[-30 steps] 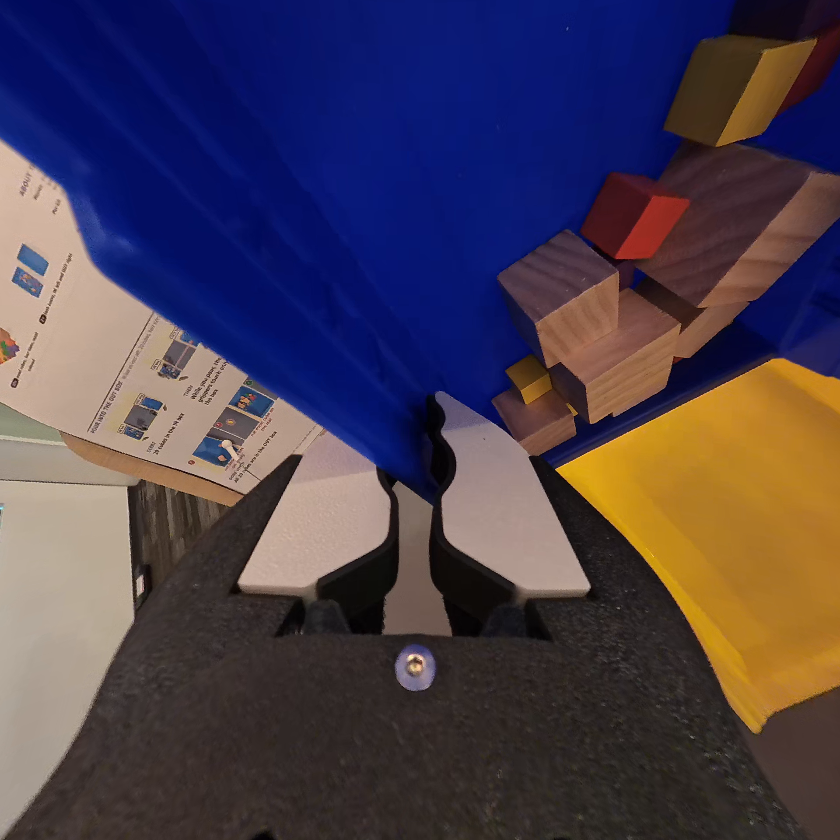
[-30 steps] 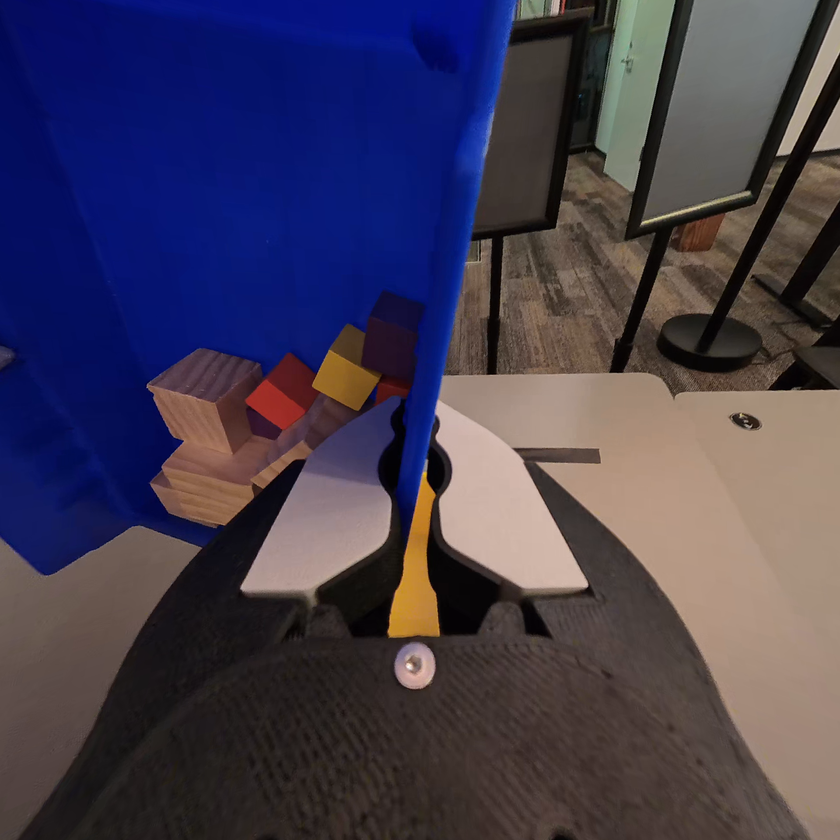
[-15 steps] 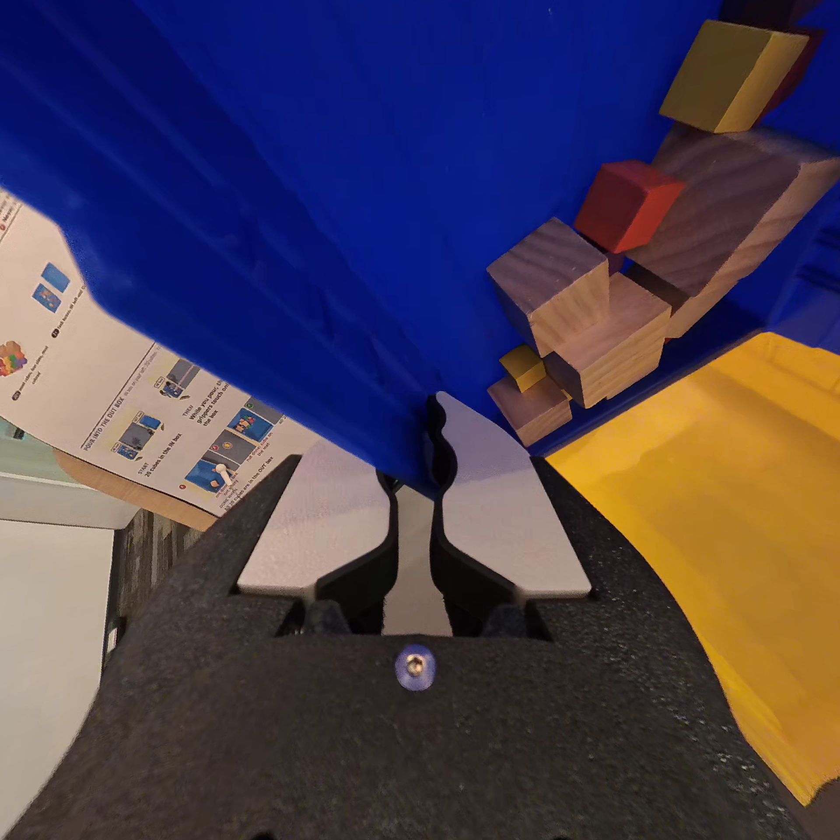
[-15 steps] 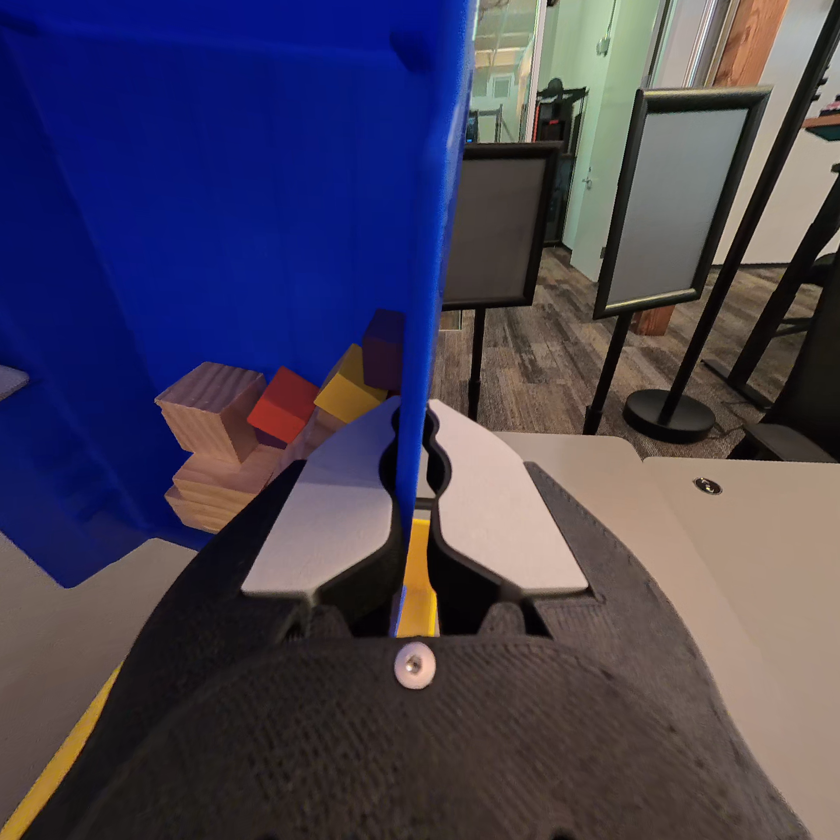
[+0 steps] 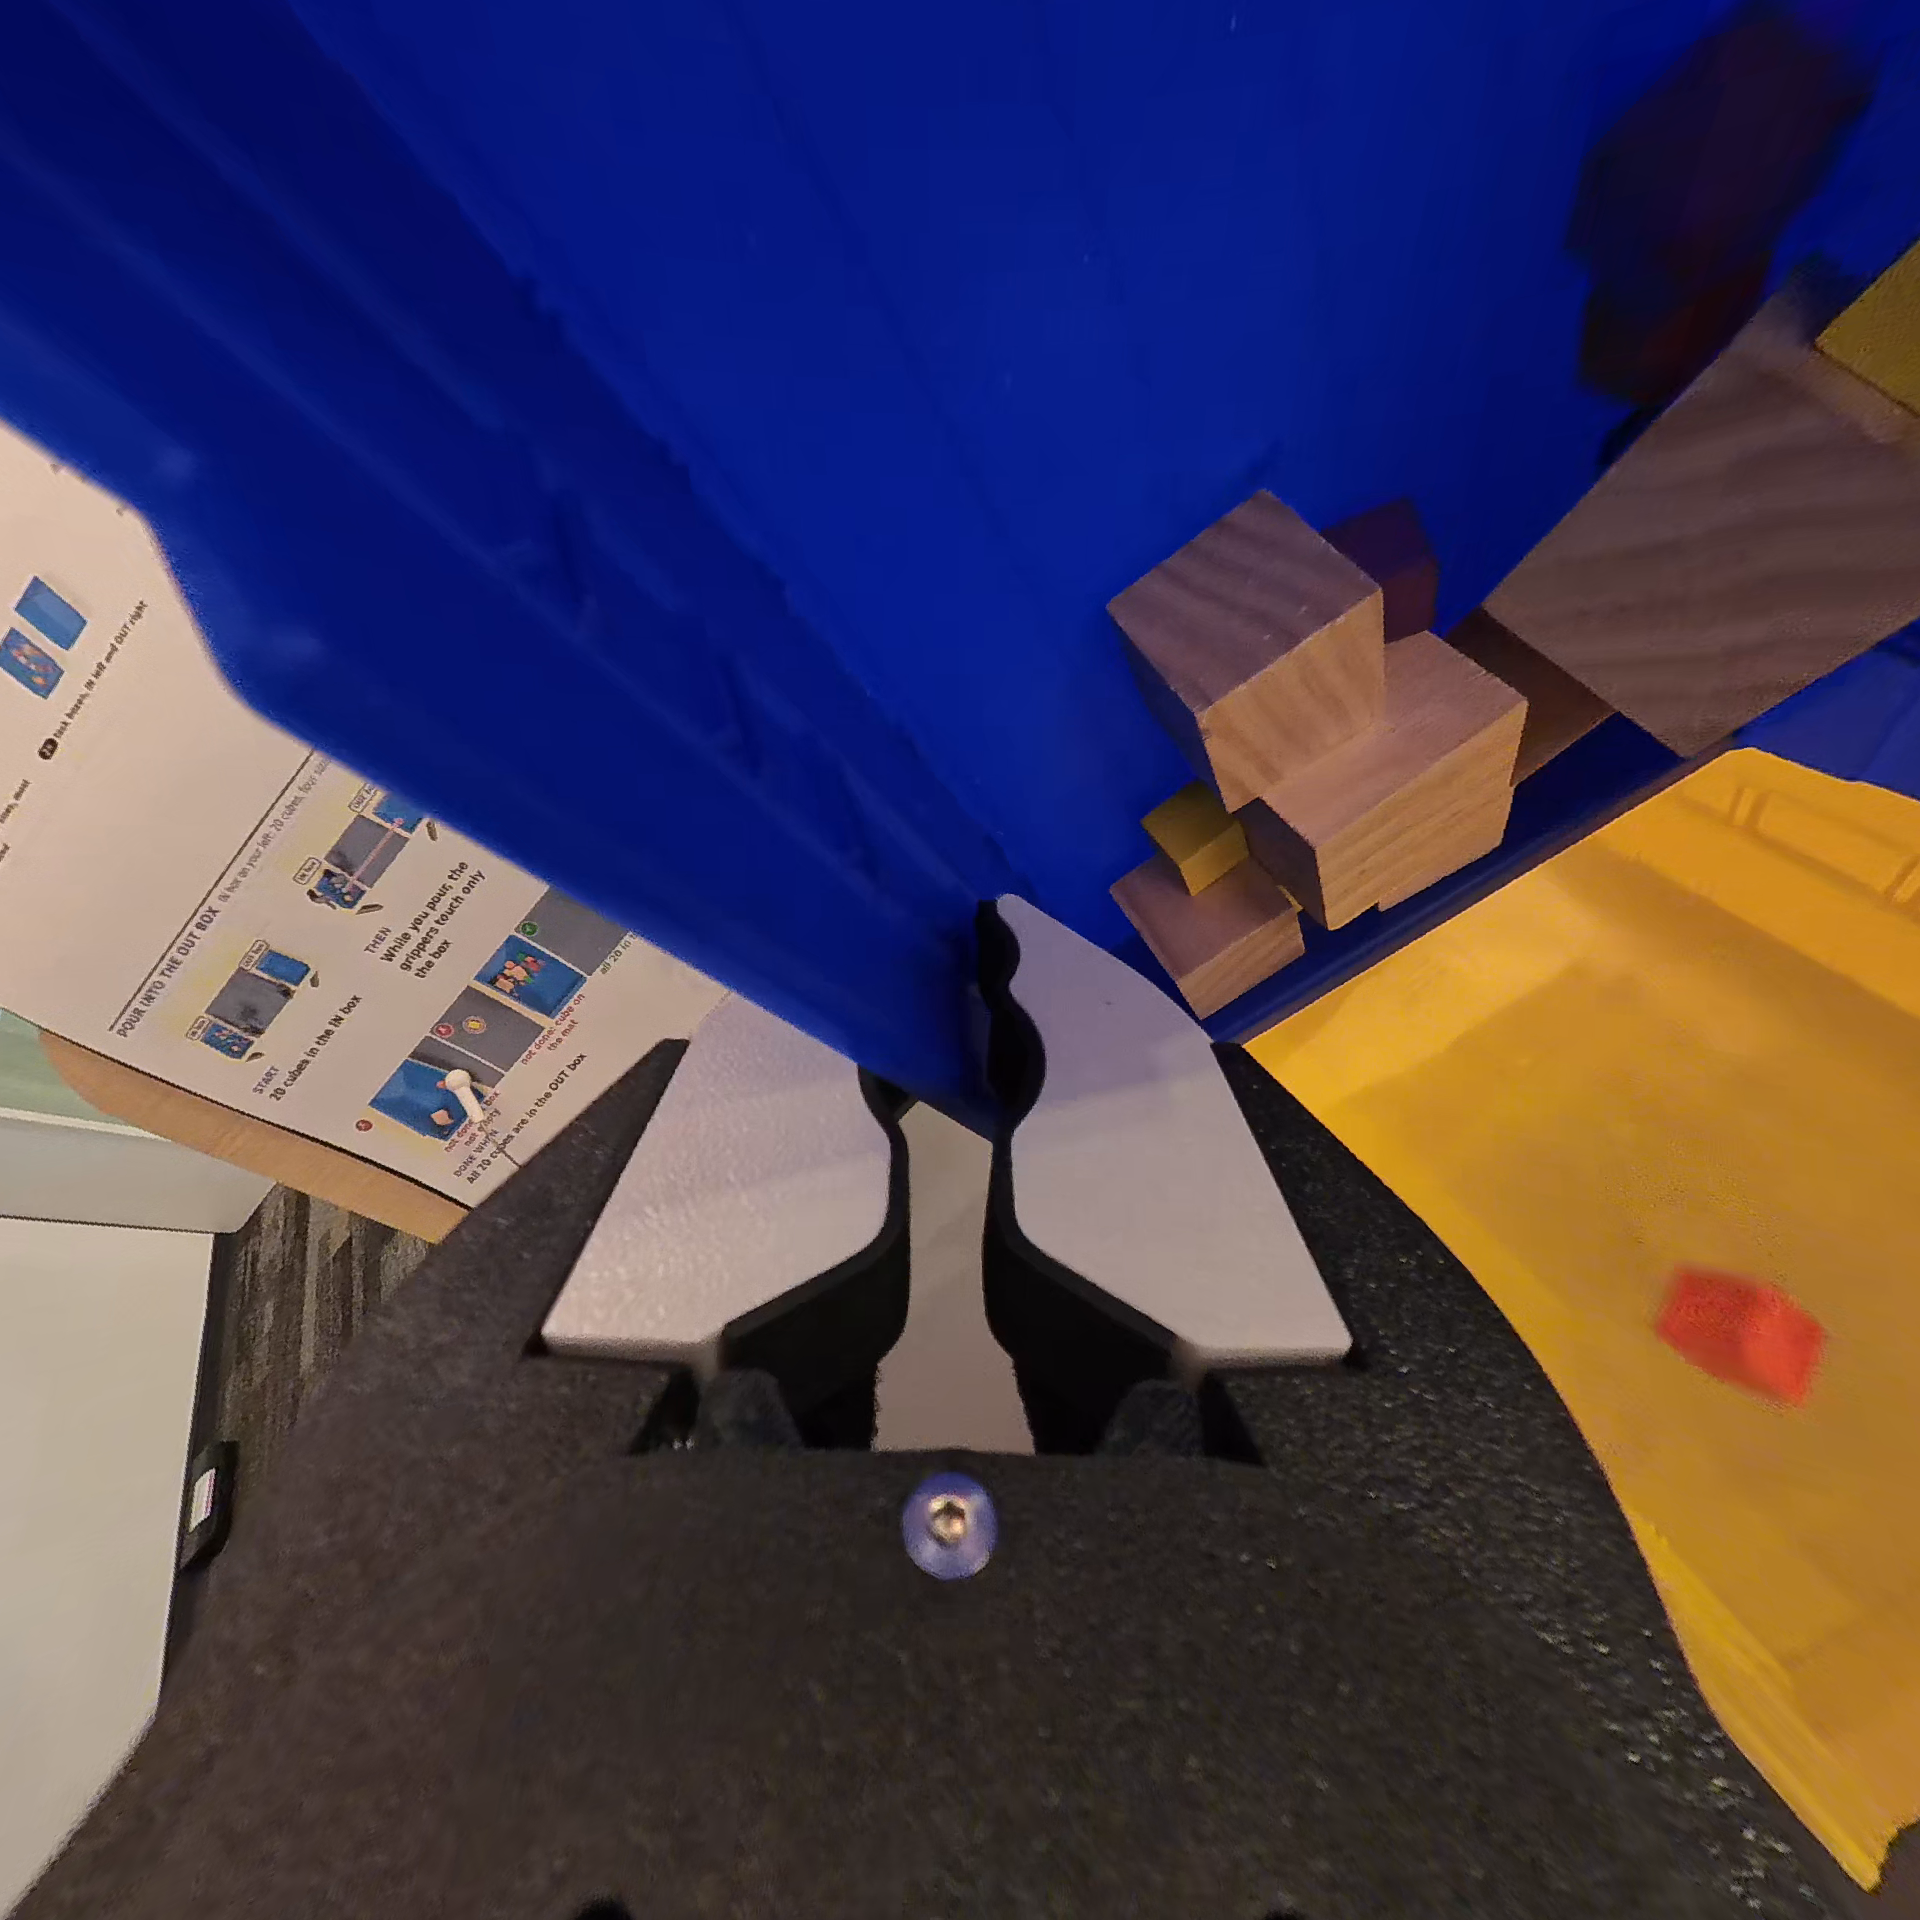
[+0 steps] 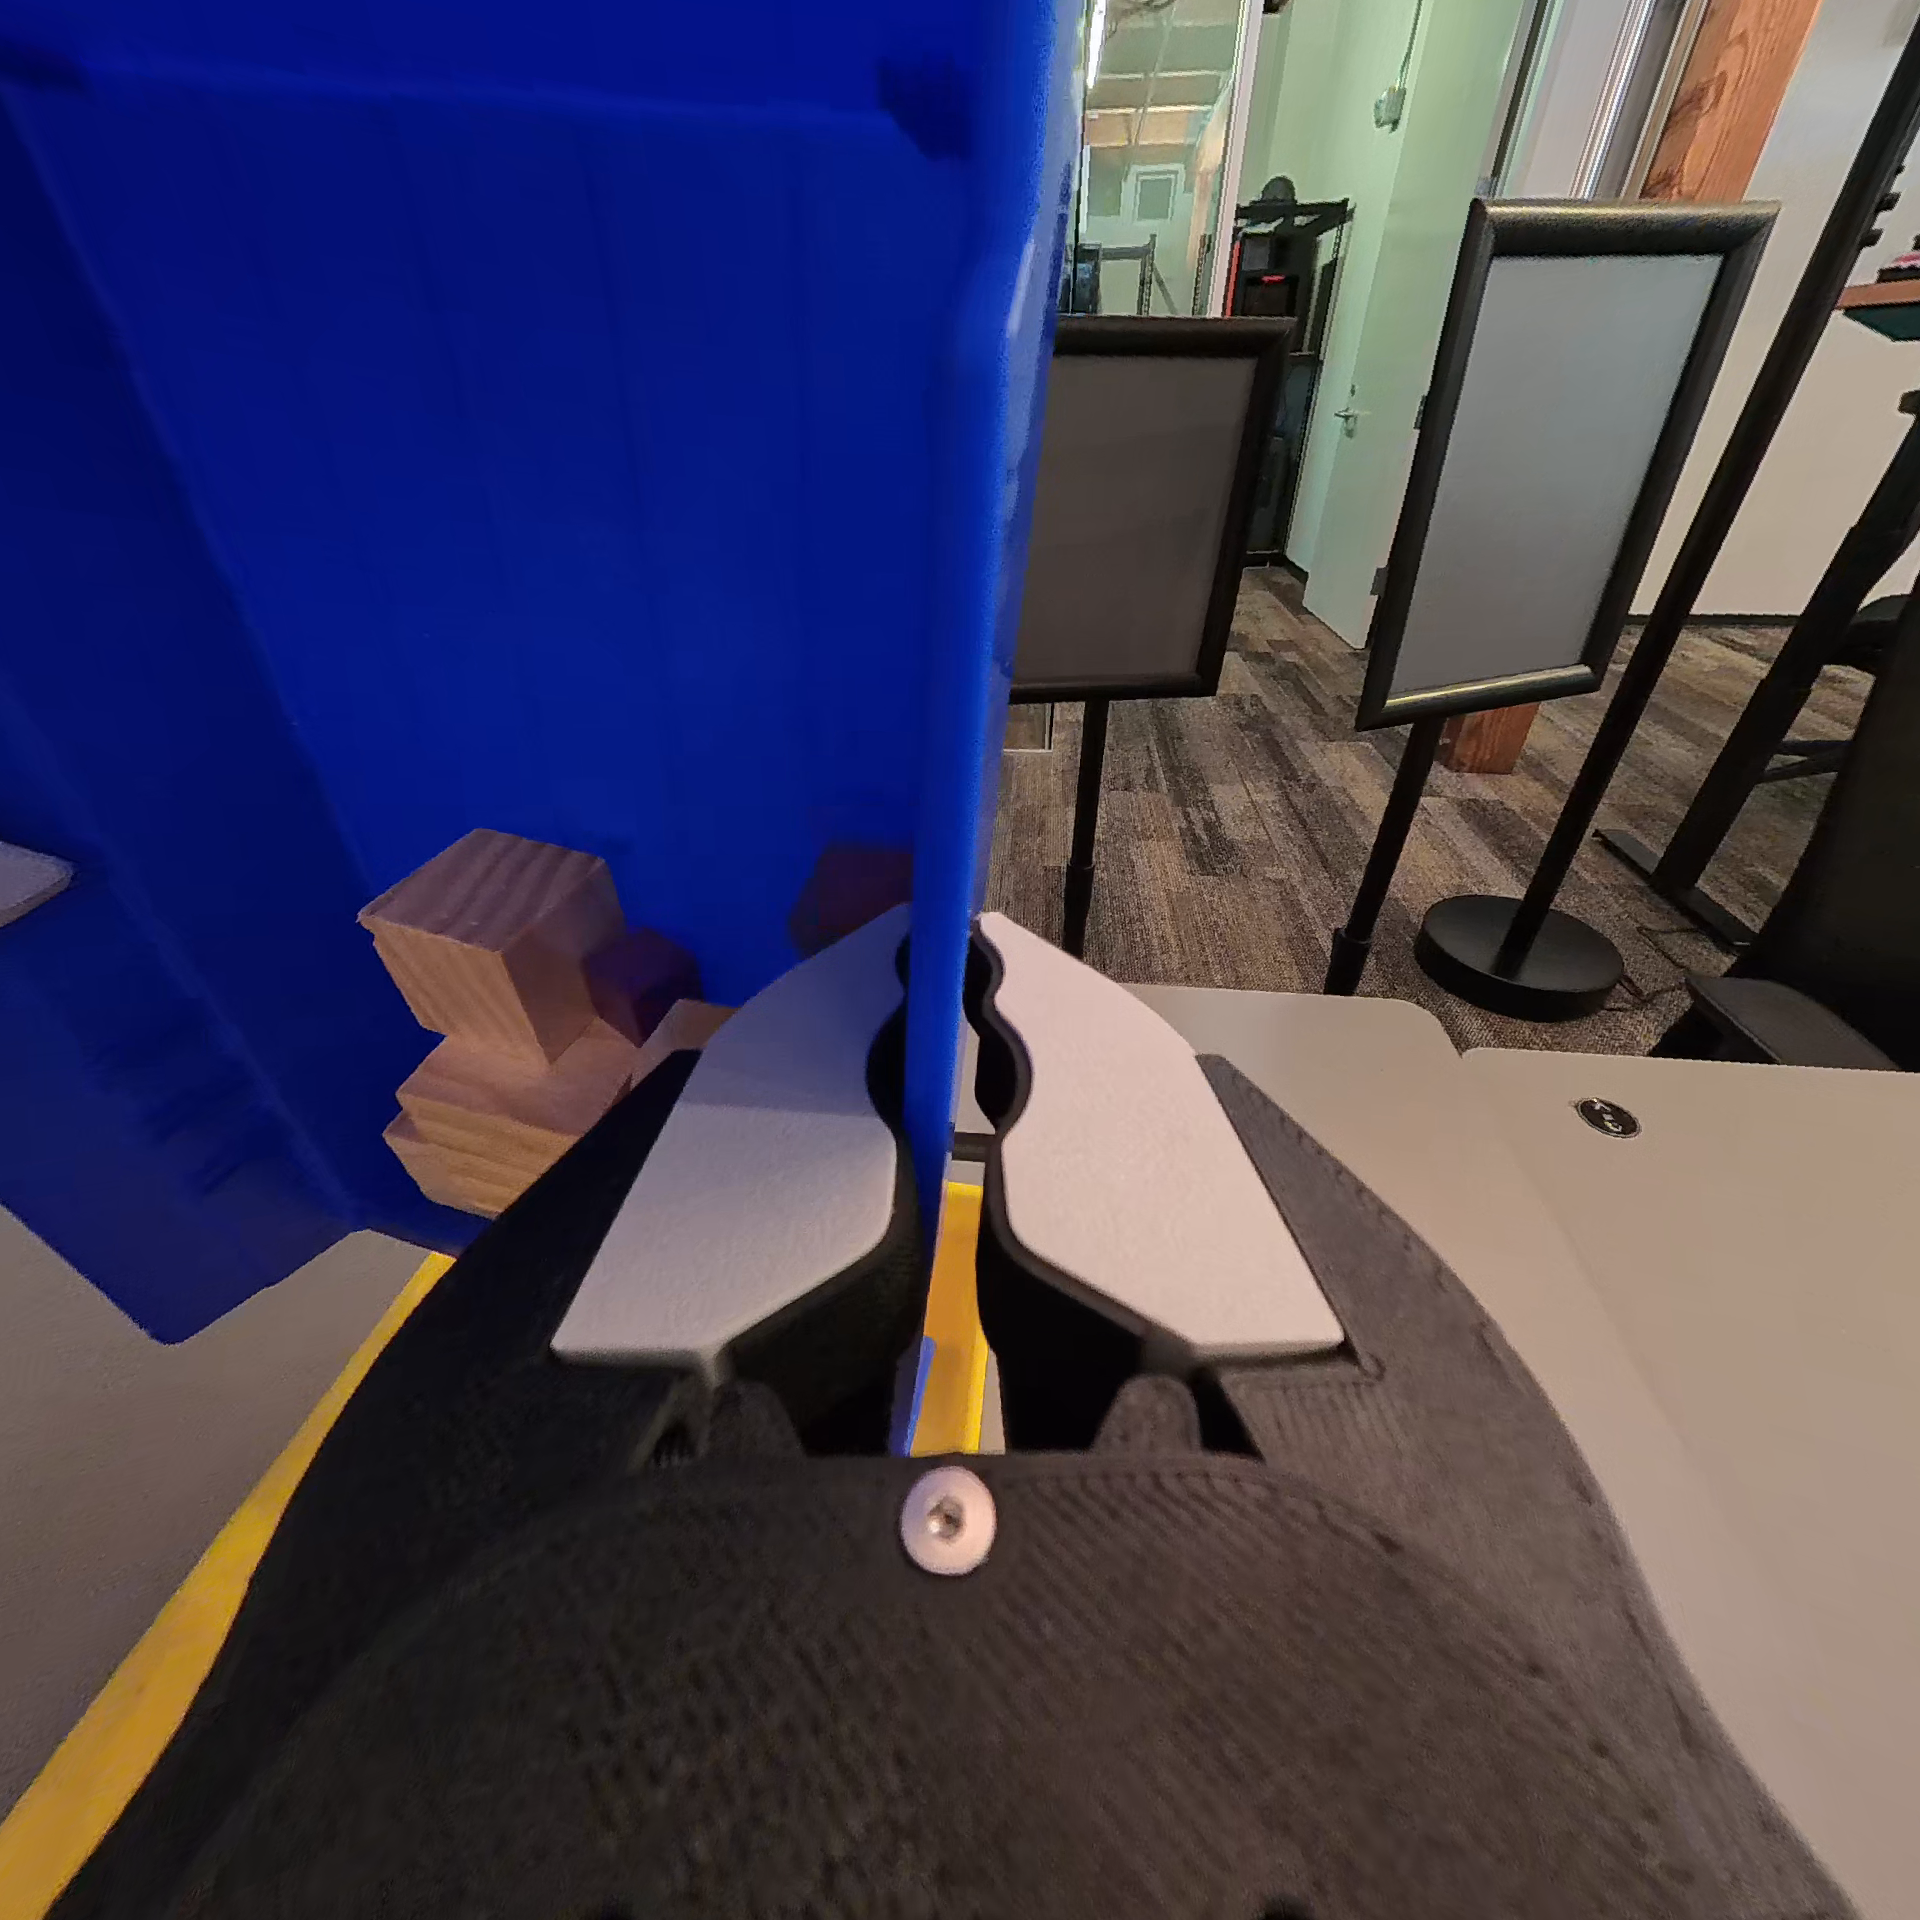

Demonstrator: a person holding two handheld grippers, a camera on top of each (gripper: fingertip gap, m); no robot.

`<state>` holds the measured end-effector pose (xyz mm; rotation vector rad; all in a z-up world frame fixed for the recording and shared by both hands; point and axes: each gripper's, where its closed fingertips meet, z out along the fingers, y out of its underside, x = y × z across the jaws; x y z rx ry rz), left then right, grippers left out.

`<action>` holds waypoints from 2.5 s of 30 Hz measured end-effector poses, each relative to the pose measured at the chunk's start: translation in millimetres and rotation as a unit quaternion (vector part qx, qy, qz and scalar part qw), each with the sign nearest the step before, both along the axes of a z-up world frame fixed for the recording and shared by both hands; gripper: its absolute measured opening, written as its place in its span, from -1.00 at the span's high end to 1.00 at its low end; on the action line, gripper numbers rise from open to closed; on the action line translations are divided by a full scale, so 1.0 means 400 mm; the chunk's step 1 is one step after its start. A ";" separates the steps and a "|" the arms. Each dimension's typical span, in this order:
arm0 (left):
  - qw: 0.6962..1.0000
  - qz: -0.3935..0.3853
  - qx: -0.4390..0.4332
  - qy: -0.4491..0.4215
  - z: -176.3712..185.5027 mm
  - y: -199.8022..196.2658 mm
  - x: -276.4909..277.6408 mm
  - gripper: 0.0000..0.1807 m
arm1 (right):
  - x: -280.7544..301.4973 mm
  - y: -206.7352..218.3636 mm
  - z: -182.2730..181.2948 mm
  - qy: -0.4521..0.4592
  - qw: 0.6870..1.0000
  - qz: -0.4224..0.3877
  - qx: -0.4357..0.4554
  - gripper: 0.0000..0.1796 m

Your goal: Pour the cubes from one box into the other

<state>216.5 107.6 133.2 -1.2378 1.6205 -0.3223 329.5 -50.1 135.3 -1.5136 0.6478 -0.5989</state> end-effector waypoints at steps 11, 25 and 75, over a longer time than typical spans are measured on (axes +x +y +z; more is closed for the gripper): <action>1.000 -0.005 -0.008 -0.006 -0.022 0.015 0.009 0.90 | 0.005 0.011 -0.014 -0.007 1.000 0.003 -0.018 0.95; 1.000 -0.001 -0.003 -0.009 -0.027 0.031 0.014 0.90 | 0.007 0.026 -0.028 0.001 1.000 0.008 -0.029 0.94; 0.996 -0.026 0.045 -0.066 -0.008 0.004 0.009 0.88 | 0.013 0.009 -0.002 -0.058 0.998 0.012 0.022 0.95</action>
